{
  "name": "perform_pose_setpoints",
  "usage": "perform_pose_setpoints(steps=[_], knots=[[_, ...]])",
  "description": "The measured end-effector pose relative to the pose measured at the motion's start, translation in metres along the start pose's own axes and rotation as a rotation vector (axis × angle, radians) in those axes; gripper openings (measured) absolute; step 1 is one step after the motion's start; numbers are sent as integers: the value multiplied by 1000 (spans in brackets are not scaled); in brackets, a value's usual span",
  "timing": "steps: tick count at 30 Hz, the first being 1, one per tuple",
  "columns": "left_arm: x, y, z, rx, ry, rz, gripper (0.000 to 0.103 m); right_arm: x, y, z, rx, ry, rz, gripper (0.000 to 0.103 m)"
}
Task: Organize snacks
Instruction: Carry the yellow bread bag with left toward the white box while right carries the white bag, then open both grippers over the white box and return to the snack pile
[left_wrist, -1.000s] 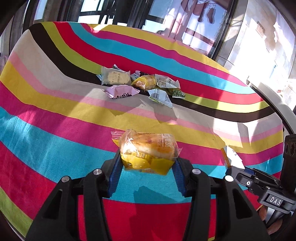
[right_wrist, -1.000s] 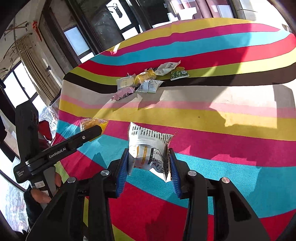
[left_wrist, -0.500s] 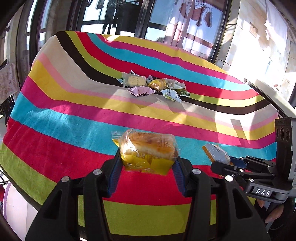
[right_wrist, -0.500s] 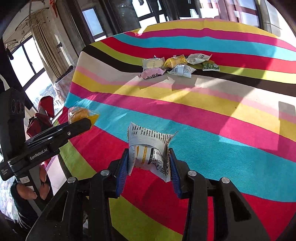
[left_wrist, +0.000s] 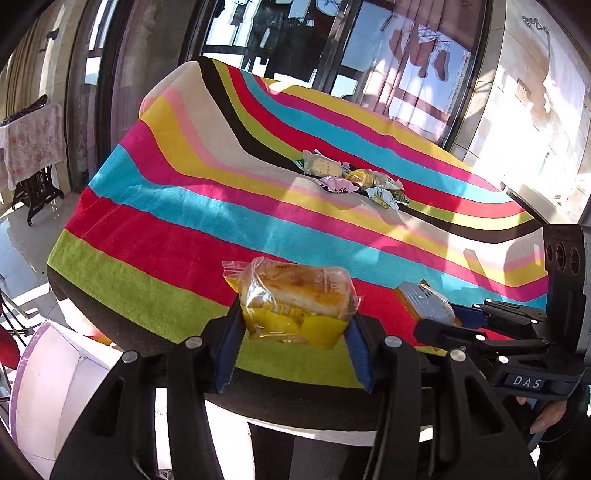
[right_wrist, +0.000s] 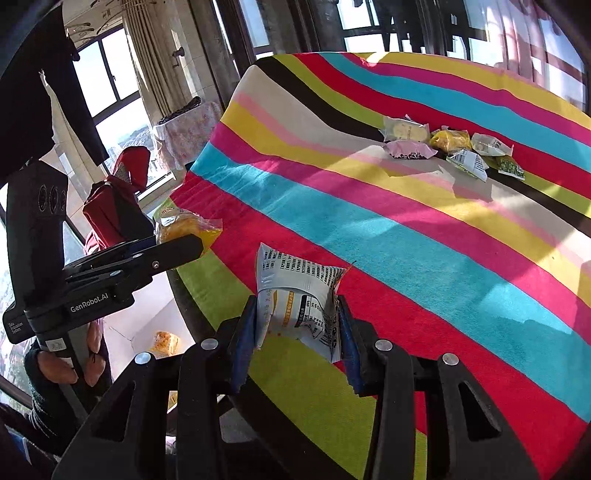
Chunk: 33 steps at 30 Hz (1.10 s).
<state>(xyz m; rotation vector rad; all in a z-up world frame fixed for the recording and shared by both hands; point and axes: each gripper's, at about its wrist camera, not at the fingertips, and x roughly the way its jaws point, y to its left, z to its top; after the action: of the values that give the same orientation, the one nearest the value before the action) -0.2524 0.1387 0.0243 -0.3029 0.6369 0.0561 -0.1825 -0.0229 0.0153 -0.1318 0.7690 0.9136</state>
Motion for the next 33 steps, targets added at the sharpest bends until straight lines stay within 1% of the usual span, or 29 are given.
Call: perform_pose_setpoints(steps=[4,7,9,11,13,16,17,18,19,20,21,22,23,25,28,31,33], knots=[[-28,32,-13,-60,-14,47,50,6,32,-1,-81,12,46,40],[-53,55,-24,-88,-23,108,51,12,65,-3,-177,20,84,40],[-65,70,-32,-111,-15,150,51,18,88,-7,-254,33,109,40],[-72,85,-41,-131,3,194,51,27,110,-13,-324,61,130,41],[-74,99,-48,-149,22,256,51,39,131,-21,-381,103,161,41],[-73,118,-56,-176,75,332,52,57,159,-34,-468,165,204,41],[-73,124,-57,-186,94,359,54,62,167,-38,-492,182,225,42],[-72,129,-58,-194,112,389,60,66,175,-42,-516,195,252,46],[-74,134,-57,-202,116,427,65,70,182,-45,-535,212,279,54],[-77,137,-57,-210,107,468,82,73,186,-46,-543,229,306,60],[-81,139,-54,-215,90,506,96,73,188,-47,-541,233,325,68],[-85,140,-52,-221,67,538,100,72,188,-46,-533,225,334,70],[-90,140,-49,-226,44,555,101,68,187,-45,-519,214,343,70],[-94,137,-43,-234,19,560,101,61,176,-39,-478,190,349,70],[-85,128,-34,-215,13,512,101,43,148,-29,-395,133,331,71],[-64,107,-24,-161,39,452,101,24,118,-20,-321,72,273,71],[-46,85,-14,-103,55,388,101,11,95,-14,-283,22,215,71]])
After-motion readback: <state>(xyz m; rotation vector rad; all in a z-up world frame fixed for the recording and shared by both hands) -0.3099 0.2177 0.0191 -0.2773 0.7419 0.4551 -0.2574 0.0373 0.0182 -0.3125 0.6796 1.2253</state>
